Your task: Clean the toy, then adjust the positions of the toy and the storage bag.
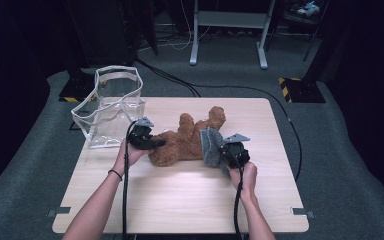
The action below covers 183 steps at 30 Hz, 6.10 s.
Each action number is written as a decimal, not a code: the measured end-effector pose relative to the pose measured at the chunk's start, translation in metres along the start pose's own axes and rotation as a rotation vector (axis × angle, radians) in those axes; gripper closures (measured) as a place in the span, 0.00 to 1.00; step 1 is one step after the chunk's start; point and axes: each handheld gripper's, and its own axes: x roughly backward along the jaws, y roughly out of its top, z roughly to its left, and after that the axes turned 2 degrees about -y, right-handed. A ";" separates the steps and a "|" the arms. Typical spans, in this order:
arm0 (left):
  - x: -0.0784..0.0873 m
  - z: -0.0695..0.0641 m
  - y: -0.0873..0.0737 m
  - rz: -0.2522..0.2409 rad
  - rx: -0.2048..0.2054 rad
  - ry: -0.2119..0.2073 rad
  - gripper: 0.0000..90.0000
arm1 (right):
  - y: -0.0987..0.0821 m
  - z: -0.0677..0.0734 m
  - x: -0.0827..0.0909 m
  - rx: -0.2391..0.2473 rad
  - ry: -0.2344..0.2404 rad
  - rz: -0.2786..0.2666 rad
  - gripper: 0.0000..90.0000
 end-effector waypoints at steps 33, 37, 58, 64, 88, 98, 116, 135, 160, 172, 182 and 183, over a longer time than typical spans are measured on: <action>0.000 -0.001 -0.002 -0.018 -0.012 -0.005 0.80 | 0.047 0.011 0.011 0.049 0.068 -0.066 0.88; 0.001 -0.001 -0.003 -0.022 -0.025 0.000 0.80 | 0.063 0.027 -0.001 0.082 0.088 -0.035 0.88; 0.000 -0.002 -0.005 -0.040 -0.025 -0.005 0.79 | 0.033 -0.032 -0.064 -0.088 0.057 0.159 0.88; 0.000 -0.002 -0.006 -0.045 -0.030 0.000 0.79 | 0.028 -0.038 -0.057 -0.066 0.010 0.189 0.88; 0.002 -0.006 -0.007 -0.053 -0.032 0.013 0.78 | -0.022 -0.089 0.023 -0.102 -0.162 0.184 0.85; 0.005 -0.010 -0.005 -0.038 -0.030 0.018 0.76 | -0.047 -0.096 0.024 -0.142 -0.194 0.248 0.65; 0.008 -0.019 -0.005 -0.049 -0.040 0.034 0.69 | -0.072 -0.108 0.042 -0.213 -0.041 0.174 0.09; 0.010 -0.025 -0.010 -0.056 -0.015 0.092 0.35 | -0.028 -0.068 0.020 -0.125 0.112 0.094 0.10; 0.019 -0.038 -0.024 -0.079 -0.007 0.123 0.23 | -0.013 -0.042 0.001 -0.053 0.166 0.084 0.11; 0.020 -0.037 -0.033 -0.097 -0.001 0.103 0.35 | -0.021 -0.010 -0.023 -0.008 0.182 0.089 0.15; 0.019 -0.037 -0.036 -0.095 -0.003 0.100 0.41 | -0.027 0.009 -0.042 -0.005 0.144 0.098 0.26; 0.019 -0.037 -0.036 -0.096 -0.001 0.099 0.42 | -0.027 0.010 -0.043 -0.003 0.151 0.091 0.26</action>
